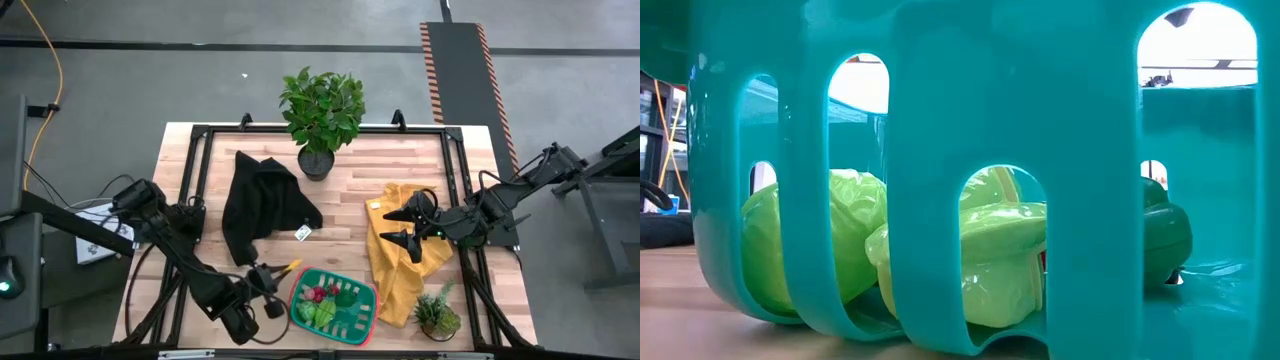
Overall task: Pick and placing Produce into tupperware
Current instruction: Put the yellow corn into the blue bin
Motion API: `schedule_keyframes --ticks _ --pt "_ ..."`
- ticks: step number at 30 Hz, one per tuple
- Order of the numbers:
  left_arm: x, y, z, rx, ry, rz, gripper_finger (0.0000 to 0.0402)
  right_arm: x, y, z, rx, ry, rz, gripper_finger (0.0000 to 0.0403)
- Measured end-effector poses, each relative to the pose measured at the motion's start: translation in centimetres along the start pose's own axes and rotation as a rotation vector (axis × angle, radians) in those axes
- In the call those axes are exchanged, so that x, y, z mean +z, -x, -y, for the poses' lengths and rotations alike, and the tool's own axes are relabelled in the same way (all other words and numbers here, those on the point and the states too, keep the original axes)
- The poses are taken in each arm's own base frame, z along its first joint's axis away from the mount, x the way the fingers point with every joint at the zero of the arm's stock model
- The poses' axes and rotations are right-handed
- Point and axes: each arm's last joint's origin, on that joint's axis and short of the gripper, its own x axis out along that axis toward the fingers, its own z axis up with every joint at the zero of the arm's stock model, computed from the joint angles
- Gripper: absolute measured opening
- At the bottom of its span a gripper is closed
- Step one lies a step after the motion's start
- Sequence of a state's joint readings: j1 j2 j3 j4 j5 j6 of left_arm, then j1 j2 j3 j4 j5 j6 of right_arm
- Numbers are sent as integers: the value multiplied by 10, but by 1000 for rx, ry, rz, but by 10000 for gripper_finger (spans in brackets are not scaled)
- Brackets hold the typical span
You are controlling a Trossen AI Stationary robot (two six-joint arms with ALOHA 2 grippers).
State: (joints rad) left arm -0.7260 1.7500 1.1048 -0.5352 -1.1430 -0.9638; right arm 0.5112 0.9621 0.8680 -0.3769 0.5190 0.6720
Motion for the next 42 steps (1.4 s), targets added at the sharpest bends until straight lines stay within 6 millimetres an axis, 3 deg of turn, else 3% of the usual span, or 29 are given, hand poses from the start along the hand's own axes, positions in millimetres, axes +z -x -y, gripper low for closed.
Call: schedule_keyframes --ticks 8,15,23,33,42 --pt "41 18 -5 -121 -49 -34 33 1 0 -1 21 -8 2 270" --pt "70 19 -26 -233 -18 -115 33 4 3 -3 56 -28 18 270" --pt "88 -2 -46 -366 63 -273 33 9 11 0 85 -73 39 270" --pt "112 -29 -49 -685 143 -314 33 12 16 1 99 -129 53 270" --pt "128 -46 -67 -792 178 -445 33 12 16 1 100 -154 53 270"
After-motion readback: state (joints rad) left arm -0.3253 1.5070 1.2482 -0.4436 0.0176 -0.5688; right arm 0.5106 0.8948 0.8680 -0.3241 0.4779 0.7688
